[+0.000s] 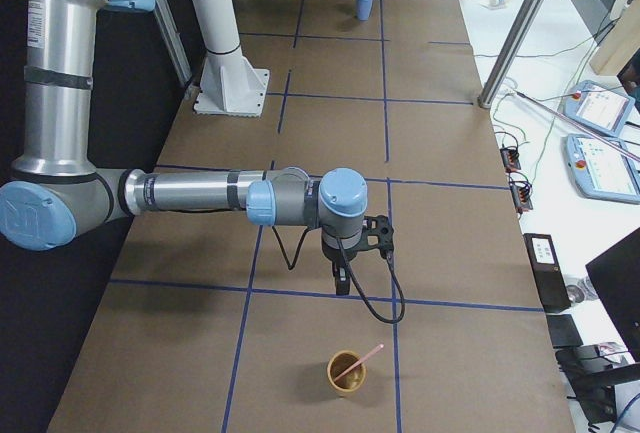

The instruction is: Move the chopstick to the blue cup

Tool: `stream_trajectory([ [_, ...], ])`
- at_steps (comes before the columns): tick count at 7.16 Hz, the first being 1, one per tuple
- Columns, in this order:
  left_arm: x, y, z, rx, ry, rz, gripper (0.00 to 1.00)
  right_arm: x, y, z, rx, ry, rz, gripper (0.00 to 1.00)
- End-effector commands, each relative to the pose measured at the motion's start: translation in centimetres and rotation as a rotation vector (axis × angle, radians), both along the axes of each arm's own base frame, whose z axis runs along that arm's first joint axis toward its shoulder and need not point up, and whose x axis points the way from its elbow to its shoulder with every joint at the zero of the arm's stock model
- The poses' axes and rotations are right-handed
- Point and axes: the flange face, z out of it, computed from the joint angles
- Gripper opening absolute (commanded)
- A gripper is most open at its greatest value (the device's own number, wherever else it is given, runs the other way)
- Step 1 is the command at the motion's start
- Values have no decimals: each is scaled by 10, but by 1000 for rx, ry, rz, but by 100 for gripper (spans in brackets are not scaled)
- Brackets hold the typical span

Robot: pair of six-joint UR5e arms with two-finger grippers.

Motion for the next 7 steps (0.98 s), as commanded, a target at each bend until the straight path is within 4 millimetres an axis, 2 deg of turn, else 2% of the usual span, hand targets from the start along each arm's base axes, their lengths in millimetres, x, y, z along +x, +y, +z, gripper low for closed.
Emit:
stream_trajectory([
  [1,0,5,-6,33,3,9,100,-1,2,2,-9,-12,0,100],
  [2,4,4,-14,37,6,13,100,-2,2,3,-14,-23,0,100],
  [4,4,1,-20,53,4,10,100,-2,2,6,-20,-24,1,100],
  [7,7,2,-12,62,14,17,100,-4,4,3,-19,-58,2,100],
])
